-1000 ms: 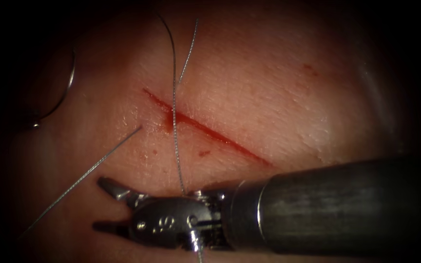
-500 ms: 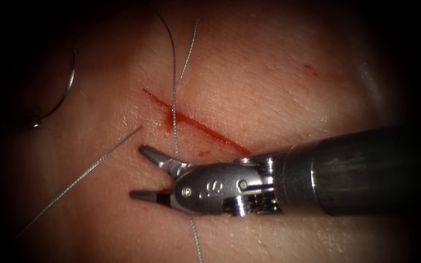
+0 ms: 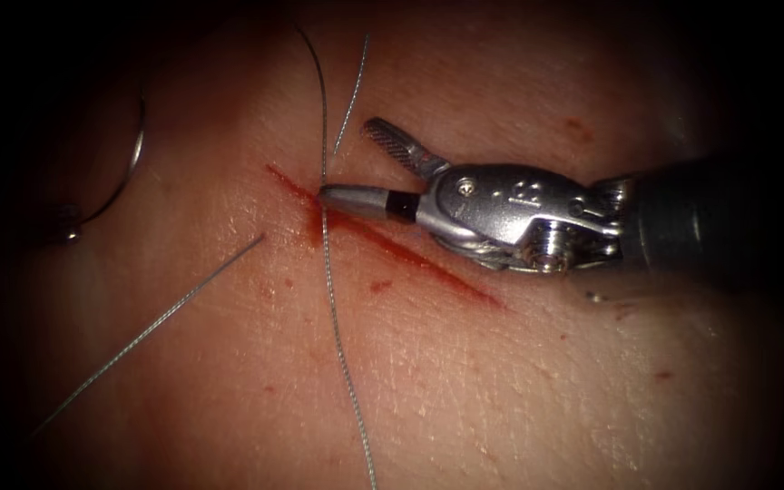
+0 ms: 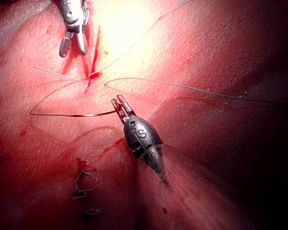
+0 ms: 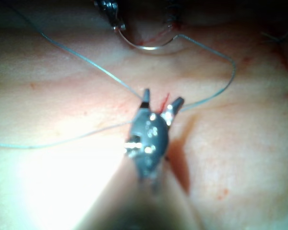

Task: Wound Closure

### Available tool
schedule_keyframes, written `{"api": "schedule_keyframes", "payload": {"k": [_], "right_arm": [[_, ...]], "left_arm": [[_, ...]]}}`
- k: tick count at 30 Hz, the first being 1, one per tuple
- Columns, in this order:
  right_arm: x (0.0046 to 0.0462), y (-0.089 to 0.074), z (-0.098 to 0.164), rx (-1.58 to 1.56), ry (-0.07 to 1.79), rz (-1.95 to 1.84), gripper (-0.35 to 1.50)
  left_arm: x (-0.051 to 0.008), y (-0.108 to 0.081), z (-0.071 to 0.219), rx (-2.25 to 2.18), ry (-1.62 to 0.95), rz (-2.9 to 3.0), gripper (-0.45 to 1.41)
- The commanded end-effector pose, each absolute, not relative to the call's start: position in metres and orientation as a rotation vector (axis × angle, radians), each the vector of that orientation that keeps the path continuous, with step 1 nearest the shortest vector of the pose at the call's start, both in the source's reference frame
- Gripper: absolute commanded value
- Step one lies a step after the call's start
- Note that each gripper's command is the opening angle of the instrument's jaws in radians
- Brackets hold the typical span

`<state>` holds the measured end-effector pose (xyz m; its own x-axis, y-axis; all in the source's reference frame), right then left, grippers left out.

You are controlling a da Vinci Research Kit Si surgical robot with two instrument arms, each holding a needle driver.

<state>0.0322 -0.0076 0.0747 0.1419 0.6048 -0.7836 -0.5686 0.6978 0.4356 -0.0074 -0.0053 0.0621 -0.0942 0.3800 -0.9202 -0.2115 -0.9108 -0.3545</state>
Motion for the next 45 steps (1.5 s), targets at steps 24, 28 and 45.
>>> {"api": "schedule_keyframes", "payload": {"k": [24,28,45], "right_arm": [[0.0350,-0.0034,0.0809,0.211,1.231,0.994,-0.11],[0.0342,-0.0032,0.0806,0.240,1.237,0.970,-0.35],[0.0335,-0.0007,0.0769,0.167,1.267,0.945,-0.35]], "left_arm": [[-0.0078,-0.0058,0.0627,-1.797,-0.189,2.057,-0.45],[-0.0077,-0.0058,0.0627,-1.798,-0.190,2.057,-0.45],[-0.0077,-0.0057,0.0627,-1.797,-0.190,2.057,-0.45]]}}
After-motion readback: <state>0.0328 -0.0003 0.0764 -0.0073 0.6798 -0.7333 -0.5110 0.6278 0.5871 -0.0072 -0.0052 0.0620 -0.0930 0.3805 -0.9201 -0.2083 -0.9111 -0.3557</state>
